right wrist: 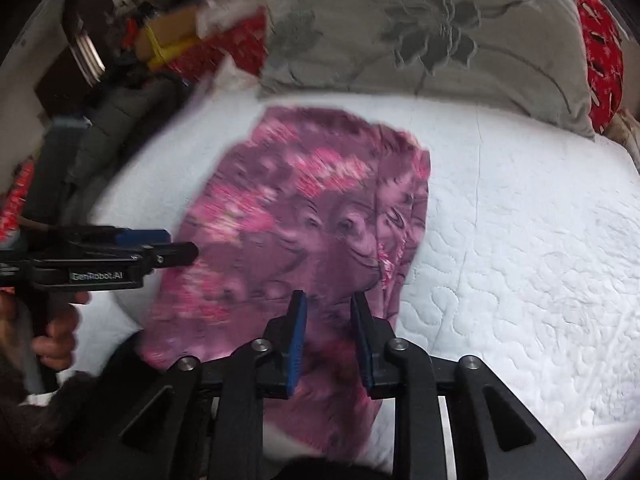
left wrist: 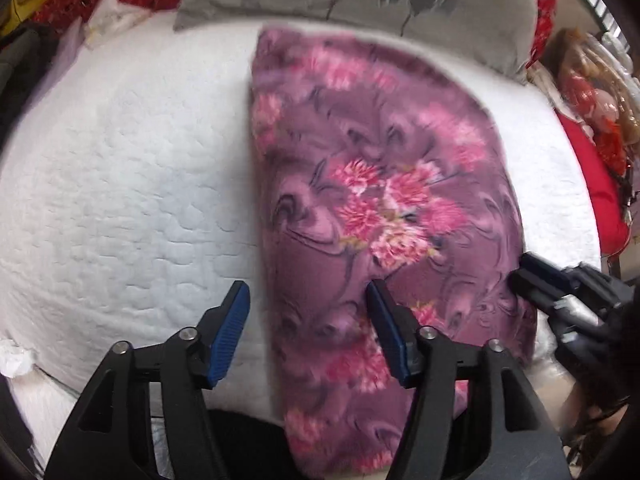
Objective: Fold small clothes
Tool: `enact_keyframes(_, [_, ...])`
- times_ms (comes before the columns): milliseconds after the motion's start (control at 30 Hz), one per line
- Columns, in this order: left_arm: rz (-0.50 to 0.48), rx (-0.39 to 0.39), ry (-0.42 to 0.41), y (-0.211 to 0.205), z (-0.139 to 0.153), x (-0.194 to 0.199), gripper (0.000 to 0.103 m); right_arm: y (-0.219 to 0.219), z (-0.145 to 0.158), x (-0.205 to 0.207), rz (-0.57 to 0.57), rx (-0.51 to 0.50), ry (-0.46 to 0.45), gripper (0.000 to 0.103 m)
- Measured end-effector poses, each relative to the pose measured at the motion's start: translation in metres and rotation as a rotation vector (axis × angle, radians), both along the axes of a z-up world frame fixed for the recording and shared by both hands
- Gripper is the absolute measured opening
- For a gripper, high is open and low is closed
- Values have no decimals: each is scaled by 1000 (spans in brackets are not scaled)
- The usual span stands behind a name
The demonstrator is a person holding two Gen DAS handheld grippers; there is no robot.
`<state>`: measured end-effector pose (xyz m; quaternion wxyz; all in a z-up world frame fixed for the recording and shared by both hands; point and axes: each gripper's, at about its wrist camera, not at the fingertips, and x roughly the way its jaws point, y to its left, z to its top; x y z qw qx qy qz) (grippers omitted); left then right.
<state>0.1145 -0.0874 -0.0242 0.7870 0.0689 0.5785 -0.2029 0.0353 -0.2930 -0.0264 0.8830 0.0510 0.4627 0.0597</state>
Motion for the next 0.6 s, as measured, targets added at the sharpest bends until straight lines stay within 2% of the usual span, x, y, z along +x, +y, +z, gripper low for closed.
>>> enact_keyframes(67, [29,-16,12,3,-3,2,71,8,-23,15,-2,-47,41,26])
enact_keyframes(100, [30,-24,13,0,-2,-1,70,8,-23,14,-7,-52,19,28])
enact_keyframes(167, [20,-15,3,-4,0,0,70,9,-17,15,-3,-49,40,28])
enact_keyframes(233, [20,-14,-11,-7,3,2,70,7,-6,21,4,-13,48,29])
enact_keyframes(367, [26,-21,-33,-17,10,15,70,-9,14,41,-42,77,-23,30])
enact_keyframes(433, [21,-12,-39,-18,11,20,70,-14,11,52,-60,92,-23,30])
enact_keyframes(500, [19,-18,-29,-20,10,31,70,-17,-6,66,-74,89,26,32])
enact_keyframes(533, [22,-19,-24,-20,7,32,70,-16,-15,69,-74,76,65,34])
enact_keyframes(600, [20,-25,-19,-13,7,36,70,-18,-23,71,-97,74,64,48])
